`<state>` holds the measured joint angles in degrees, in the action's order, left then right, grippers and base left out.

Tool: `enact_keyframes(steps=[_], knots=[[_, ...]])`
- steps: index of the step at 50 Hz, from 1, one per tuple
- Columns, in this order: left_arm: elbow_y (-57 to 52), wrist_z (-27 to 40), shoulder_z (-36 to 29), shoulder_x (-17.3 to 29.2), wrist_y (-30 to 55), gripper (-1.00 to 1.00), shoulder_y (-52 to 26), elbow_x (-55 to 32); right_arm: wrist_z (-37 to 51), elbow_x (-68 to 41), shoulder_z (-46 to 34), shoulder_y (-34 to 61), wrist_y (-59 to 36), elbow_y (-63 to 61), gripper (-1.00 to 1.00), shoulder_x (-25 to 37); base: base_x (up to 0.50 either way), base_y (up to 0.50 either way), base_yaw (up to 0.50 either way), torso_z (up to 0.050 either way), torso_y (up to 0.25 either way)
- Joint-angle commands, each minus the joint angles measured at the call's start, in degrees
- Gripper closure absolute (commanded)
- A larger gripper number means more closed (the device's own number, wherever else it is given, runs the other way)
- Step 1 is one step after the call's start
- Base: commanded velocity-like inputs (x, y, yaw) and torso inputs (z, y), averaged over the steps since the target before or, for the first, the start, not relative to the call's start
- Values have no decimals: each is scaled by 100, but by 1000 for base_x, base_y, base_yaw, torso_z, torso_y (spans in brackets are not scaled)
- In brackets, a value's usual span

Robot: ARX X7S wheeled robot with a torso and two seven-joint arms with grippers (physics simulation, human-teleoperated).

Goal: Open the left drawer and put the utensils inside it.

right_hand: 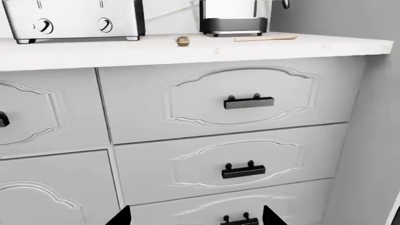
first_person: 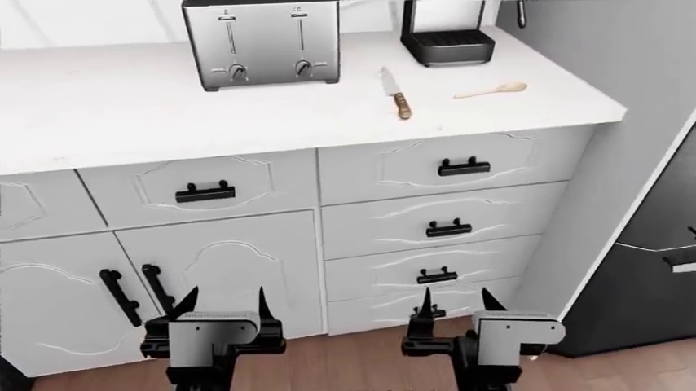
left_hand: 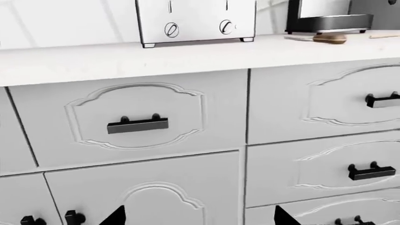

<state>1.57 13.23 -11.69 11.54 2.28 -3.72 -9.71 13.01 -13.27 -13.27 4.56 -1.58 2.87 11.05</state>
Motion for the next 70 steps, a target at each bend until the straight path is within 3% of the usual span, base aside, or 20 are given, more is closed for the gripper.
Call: enact_keyframes(steps=[1,70], knots=[[-27,23,-46,32,18,-100,-14,-7,62,-89,42,-7,-17,-33,-100,23,0,0,-500,0,0],[100,136,-240,175,-126,-100,2,-70,239,-257,-75,17,79,138,-100,96,0,0,-500,0,0]])
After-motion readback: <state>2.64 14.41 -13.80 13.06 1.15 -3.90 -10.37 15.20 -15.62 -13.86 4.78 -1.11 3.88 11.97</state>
